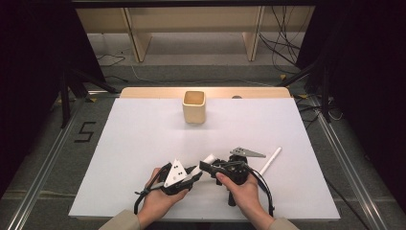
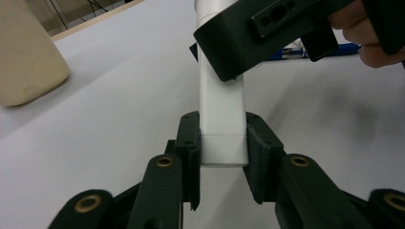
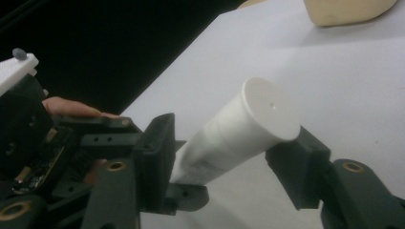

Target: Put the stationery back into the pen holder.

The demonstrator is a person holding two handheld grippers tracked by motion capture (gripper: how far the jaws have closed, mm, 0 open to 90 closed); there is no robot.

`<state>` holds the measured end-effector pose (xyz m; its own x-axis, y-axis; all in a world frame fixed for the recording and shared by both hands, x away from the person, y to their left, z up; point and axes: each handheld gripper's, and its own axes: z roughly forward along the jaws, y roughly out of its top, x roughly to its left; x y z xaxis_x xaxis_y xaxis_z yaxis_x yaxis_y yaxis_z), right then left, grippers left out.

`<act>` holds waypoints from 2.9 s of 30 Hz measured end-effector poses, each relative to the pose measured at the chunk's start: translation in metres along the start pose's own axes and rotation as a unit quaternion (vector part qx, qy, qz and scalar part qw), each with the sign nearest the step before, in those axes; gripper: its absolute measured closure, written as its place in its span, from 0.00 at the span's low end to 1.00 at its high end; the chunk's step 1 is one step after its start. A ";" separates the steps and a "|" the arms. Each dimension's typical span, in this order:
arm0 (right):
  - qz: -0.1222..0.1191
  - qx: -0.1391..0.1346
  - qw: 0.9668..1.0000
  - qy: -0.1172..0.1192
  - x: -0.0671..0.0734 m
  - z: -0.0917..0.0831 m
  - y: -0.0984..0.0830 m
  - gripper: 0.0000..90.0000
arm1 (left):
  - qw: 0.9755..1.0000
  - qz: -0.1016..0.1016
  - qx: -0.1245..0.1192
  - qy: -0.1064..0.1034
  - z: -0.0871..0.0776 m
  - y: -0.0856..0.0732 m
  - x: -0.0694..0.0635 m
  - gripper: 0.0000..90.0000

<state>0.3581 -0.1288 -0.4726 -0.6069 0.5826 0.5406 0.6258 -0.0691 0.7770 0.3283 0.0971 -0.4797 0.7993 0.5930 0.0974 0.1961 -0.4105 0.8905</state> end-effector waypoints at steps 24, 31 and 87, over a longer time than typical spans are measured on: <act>-0.089 -0.038 0.995 -0.031 0.010 -0.012 0.020 0.75 | 0.999 -0.025 0.031 0.027 -0.016 -0.008 0.022 0.22; -0.116 -0.045 0.990 -0.063 0.006 -0.014 0.031 0.75 | 0.998 -0.037 0.032 0.033 -0.031 -0.012 0.037 0.21; -0.198 -0.106 0.958 -0.175 -0.012 0.066 0.155 0.75 | 0.996 -0.058 0.040 0.061 -0.042 -0.025 0.054 0.21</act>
<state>0.4947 -0.0933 -0.3802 -0.5514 0.8307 0.0767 0.2431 0.0721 0.9673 0.3429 0.1686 -0.4777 0.6948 0.7171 0.0539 0.3315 -0.3858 0.8610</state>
